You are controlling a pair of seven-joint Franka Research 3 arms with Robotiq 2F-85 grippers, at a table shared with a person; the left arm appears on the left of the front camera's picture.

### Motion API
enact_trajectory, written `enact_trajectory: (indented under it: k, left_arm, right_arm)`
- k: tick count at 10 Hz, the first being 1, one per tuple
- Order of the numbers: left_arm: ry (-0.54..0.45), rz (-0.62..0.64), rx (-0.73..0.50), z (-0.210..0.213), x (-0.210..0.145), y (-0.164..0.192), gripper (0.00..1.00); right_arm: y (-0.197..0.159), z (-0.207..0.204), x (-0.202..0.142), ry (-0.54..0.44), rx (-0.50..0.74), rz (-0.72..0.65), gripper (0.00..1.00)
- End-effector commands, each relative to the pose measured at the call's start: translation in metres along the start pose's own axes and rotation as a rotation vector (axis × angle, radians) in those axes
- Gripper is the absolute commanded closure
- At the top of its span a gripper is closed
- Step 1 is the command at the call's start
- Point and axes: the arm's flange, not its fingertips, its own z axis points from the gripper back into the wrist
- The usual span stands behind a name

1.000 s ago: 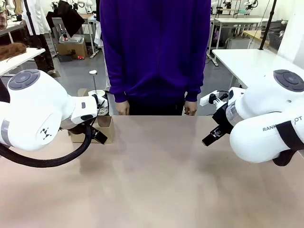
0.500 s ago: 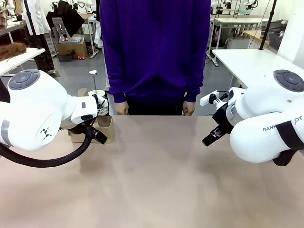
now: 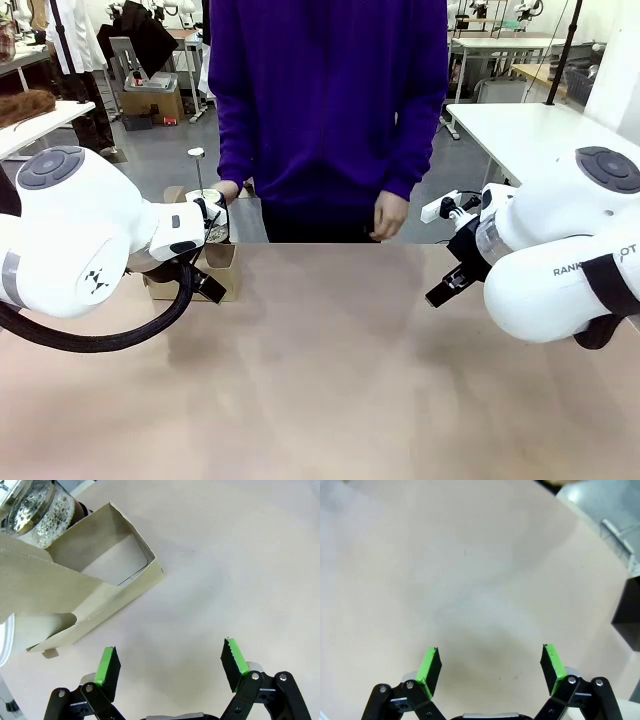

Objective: Pour a drink into a cup and package it in a carrier.
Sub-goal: Pick up the 600 ml Paper Cup and place it in the middle top area of the table.

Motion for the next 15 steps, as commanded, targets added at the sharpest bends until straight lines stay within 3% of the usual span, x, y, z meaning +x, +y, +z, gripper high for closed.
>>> enact_trajectory:
  k: [1, 3, 5, 8, 9, 10, 12, 15]
  left_arm:
    - [0.000, 0.000, 0.000, 0.000, 0.000, 0.000, 0.00]
    - [0.000, 0.000, 0.000, 0.000, 0.000, 0.000, 0.00]
    - [0.000, 0.000, 0.000, 0.000, 0.000, 0.000, 0.00]
    - [0.000, 0.000, 0.000, 0.000, 0.000, 0.000, 0.00]
    - [0.000, 0.000, 0.000, 0.000, 0.000, 0.000, 0.00]
    - [0.000, 0.000, 0.000, 0.000, 0.000, 0.000, 0.00]
    - [0.000, 0.000, 0.000, 0.000, 0.000, 0.000, 0.00]
    - [0.000, 0.000, 0.000, 0.000, 0.000, 0.000, 0.00]
  right_arm:
    - [-0.033, 0.037, 0.037, -0.020, 0.030, -0.011, 0.00]
    - [-0.090, 0.084, 0.070, -0.065, 0.177, -0.015, 0.00]
    - [-0.150, 0.129, 0.077, -0.090, 0.276, 0.050, 0.00]
    - [-0.254, 0.159, 0.044, -0.214, 0.428, 0.192, 0.00]
    - [-0.282, 0.155, 0.025, -0.290, 0.459, 0.216, 0.00]
    - [-0.306, 0.149, 0.002, -0.427, 0.489, 0.267, 0.00]
    - [-0.334, 0.131, -0.040, -0.514, 0.545, 0.217, 0.00]
    - [-0.334, 0.126, -0.045, -0.506, 0.525, 0.090, 0.00]
